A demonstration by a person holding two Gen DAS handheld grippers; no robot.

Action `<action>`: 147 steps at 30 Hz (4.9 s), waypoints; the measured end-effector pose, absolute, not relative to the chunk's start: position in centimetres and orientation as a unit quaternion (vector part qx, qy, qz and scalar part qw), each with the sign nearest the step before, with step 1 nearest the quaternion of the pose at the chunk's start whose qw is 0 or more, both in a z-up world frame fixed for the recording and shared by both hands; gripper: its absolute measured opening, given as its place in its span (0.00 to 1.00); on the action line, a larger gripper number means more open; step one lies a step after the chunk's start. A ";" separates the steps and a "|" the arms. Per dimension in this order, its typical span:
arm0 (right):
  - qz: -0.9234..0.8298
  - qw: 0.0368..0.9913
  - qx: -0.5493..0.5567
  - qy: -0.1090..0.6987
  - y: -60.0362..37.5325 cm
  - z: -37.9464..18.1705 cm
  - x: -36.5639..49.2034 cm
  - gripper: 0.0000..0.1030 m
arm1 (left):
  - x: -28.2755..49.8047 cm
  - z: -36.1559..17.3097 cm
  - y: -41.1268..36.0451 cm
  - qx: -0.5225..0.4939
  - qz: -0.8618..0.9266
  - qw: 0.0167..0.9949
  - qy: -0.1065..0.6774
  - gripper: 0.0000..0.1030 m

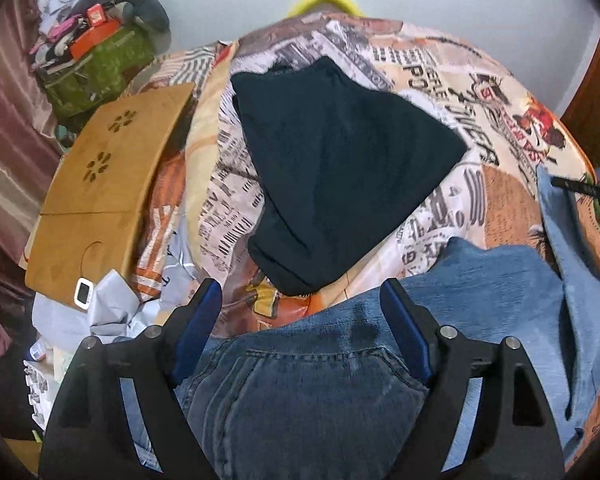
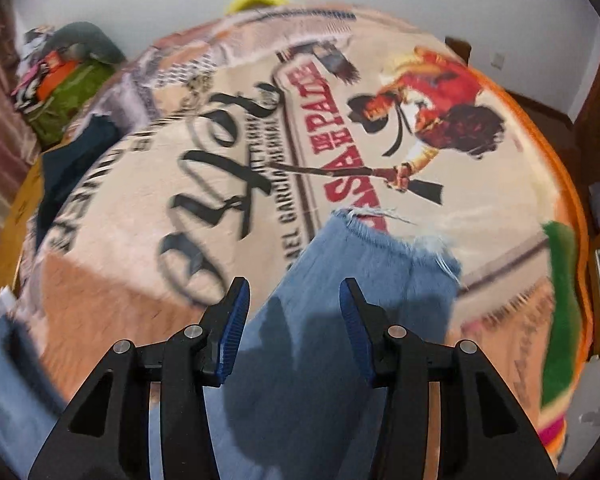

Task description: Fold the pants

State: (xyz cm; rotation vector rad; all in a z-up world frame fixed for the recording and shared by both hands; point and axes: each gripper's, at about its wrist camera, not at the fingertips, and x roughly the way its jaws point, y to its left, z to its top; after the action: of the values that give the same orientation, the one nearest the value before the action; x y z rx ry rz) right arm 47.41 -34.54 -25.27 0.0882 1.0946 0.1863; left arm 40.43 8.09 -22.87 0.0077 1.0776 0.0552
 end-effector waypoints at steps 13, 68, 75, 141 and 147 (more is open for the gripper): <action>0.028 0.844 0.001 0.535 -34.1 -28.8 49.7 0.08 | 40.1 -24.8 5.4 0.038 0.000 0.842 0.539 0.79; -0.007 0.920 0.029 0.391 -47.7 -9.1 20.6 0.42 | 29.1 -19.2 -6.6 0.038 -0.075 0.864 0.497 0.82; 0.126 0.927 -0.003 0.352 -36.1 -7.1 21.9 0.44 | 28.1 -15.7 3.0 -0.013 -0.010 0.888 0.461 0.84; 0.341 0.842 -0.121 0.401 -12.6 -14.9 20.9 0.38 | 21.0 -24.6 17.4 -0.172 0.074 0.806 0.561 0.83; 0.329 0.839 -0.133 0.413 -13.7 -16.7 19.0 0.38 | 22.6 -26.5 17.2 -0.222 0.054 0.781 0.581 0.83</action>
State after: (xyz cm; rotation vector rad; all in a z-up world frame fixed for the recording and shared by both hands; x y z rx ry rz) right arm 18.98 -13.73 -16.72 -0.2821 0.8744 0.6957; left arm 22.63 17.15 -26.53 -0.4806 1.2548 0.1159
